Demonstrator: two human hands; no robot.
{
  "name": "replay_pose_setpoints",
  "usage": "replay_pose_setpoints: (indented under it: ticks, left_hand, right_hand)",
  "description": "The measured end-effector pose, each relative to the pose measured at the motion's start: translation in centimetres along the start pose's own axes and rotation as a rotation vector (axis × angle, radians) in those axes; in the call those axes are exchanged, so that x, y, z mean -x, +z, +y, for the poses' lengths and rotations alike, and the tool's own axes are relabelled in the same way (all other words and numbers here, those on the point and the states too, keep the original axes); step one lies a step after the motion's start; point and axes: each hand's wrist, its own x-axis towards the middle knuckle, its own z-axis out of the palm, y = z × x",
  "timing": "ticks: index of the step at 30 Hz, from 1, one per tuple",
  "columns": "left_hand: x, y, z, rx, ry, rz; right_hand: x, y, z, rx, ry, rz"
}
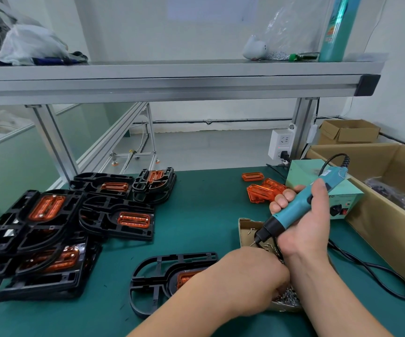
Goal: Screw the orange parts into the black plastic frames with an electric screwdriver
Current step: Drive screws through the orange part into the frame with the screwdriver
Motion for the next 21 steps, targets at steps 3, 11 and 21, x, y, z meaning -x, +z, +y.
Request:
replay_pose_setpoints:
  ticks: [3,11,21]
  left_hand:
    - [-0.02,0.09,0.00,-0.020,-0.014,0.005]
    - [0.10,-0.63,0.36,-0.083,0.013,0.015]
    - [0.12,-0.59,0.37,-0.079,0.015,0.028]
  right_hand:
    - [0.06,0.01,-0.08,-0.002,0.001,0.004]
    - [0.21,0.12,-0.14,-0.002,0.010,0.020]
    - [0.18,0.13,-0.32,-0.005,0.008,0.023]
